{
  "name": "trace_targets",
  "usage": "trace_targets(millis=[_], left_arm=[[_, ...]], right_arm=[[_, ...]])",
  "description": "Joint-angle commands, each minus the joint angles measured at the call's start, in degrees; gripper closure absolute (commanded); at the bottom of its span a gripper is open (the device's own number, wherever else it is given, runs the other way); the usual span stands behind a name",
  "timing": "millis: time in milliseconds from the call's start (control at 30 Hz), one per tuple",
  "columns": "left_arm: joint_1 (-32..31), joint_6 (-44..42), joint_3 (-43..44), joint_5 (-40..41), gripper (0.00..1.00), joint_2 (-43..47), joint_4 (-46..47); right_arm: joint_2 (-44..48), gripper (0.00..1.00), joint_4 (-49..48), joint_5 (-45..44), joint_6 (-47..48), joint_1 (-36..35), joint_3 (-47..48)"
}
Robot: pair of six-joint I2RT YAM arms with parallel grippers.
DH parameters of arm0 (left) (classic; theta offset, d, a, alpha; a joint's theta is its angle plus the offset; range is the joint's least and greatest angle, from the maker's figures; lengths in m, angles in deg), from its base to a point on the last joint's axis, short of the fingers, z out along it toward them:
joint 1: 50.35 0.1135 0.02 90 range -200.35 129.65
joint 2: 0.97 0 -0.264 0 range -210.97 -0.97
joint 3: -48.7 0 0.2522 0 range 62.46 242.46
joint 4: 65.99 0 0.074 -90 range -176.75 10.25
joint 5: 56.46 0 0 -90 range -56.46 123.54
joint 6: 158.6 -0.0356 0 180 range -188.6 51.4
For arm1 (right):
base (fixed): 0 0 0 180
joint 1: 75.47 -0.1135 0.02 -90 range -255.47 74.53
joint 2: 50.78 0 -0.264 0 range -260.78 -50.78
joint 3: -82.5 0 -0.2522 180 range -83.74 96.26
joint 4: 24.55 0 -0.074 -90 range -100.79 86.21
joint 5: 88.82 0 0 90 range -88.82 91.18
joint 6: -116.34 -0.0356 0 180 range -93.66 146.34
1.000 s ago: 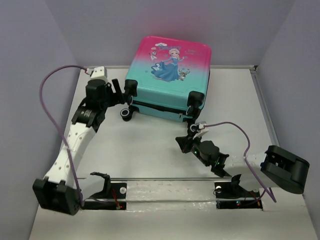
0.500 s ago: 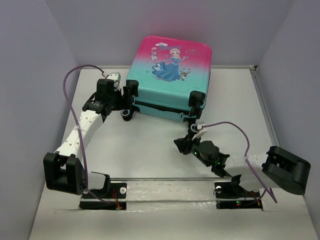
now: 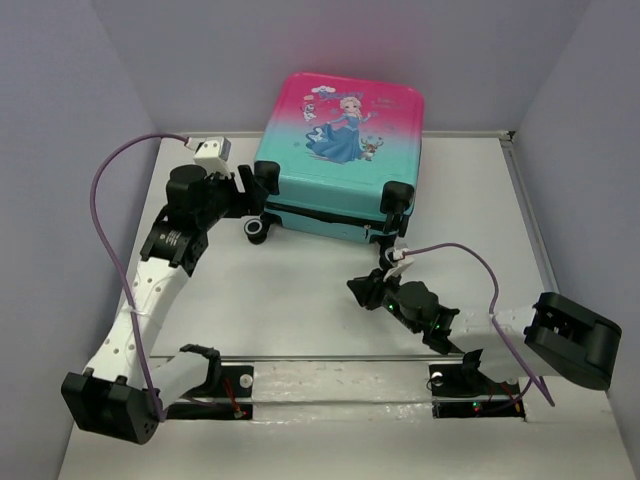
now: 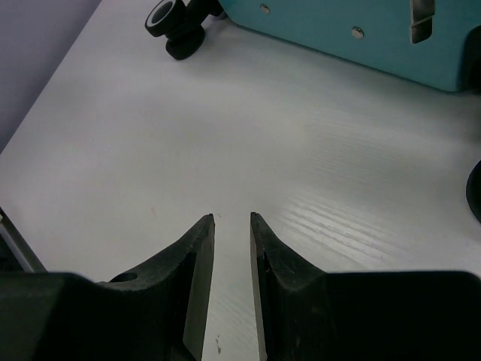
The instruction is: Pack the luggage
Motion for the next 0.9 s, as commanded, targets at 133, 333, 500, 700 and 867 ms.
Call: trace_targets(millis=[133, 333, 500, 700, 867], left_arm=[[-0.21, 1.55, 3.32, -0.10, 0.10, -7.42, 1.34], [-0.21, 0.41, 3.58, 3.52, 0.10, -10.24, 2.84], [-0.21, 0.67, 2.44, -0.70, 0.14, -11.91, 4.68], [-0.21, 0.85, 1.56, -2.29, 0.32, -13.66, 6.00], [-0.30, 1.29, 1.56, -4.57, 0.44, -15.25, 6.97]], right_arm=[[1.95, 0.68, 1.11, -0.49, 1.12, -0.03, 1.55], [4.15, 0.68, 2.61, -0.93, 1.21, -0.03, 1.29], [3.98, 0.68, 2.87, -0.93, 1.47, -0.03, 1.55], [2.93, 0.67, 3.05, -0.84, 1.30, -0.03, 2.34], [3.89, 0.63, 4.54, -2.42, 1.12, -0.03, 2.52]])
